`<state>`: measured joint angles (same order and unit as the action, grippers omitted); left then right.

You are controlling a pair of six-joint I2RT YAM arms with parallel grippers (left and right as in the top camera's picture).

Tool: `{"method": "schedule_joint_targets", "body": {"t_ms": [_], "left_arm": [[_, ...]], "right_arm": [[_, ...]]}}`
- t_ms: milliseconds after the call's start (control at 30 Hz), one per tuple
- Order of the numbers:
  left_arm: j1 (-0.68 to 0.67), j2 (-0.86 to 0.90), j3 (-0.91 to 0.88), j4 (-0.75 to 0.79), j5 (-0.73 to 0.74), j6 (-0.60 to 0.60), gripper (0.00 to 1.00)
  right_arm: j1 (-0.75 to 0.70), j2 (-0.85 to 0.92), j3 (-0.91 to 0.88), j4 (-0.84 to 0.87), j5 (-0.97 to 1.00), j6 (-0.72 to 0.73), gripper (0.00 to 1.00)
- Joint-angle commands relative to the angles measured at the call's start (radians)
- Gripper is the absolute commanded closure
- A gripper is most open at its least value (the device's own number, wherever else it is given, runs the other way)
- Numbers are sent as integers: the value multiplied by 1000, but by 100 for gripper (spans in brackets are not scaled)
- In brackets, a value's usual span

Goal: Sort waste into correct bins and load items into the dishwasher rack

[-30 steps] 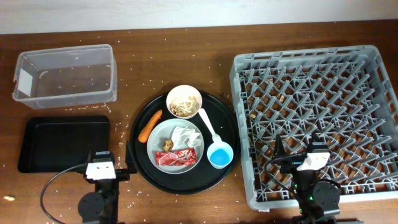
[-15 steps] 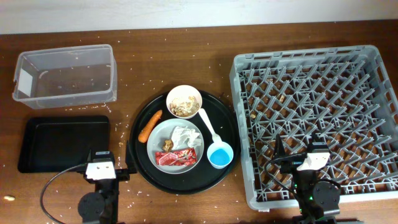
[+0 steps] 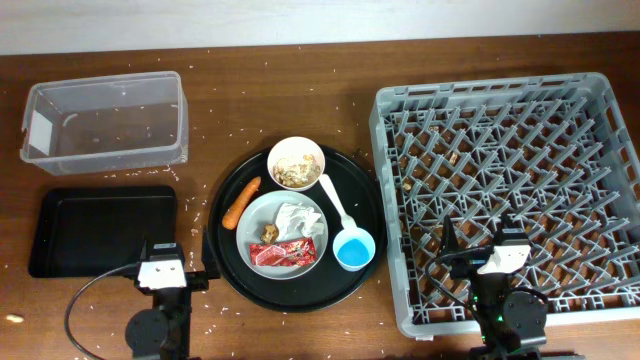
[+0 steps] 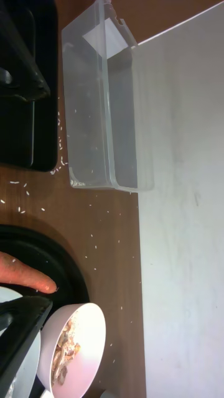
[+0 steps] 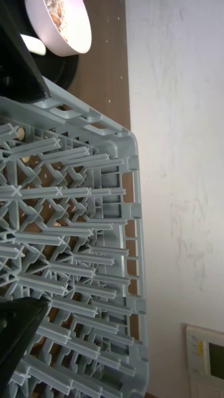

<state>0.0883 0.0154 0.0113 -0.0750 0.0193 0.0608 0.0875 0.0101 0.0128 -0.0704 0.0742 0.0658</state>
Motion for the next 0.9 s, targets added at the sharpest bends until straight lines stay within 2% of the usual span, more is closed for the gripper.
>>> {"method": "schedule_joint_targets", "body": {"t_ms": [0,367,500,667,867], "left_arm": [[6,-10,-3,-6,1,16,1],[6,-10,-2,-3,-14,16,1],[6,-10,-2,126,66,16,1],[6,-9,0,236,74,16,1],[6,66,79,239,142,16,1]], "right_arm": [[-5,-4,-7,-3,12,-6,2],[-5,-4,-7,7,12,-6,2],[-5,-4,-7,7,0,-6,2],[-4,-4,18,7,-45,-6,2],[-4,-4,116,6,-44,-8,2]]}}
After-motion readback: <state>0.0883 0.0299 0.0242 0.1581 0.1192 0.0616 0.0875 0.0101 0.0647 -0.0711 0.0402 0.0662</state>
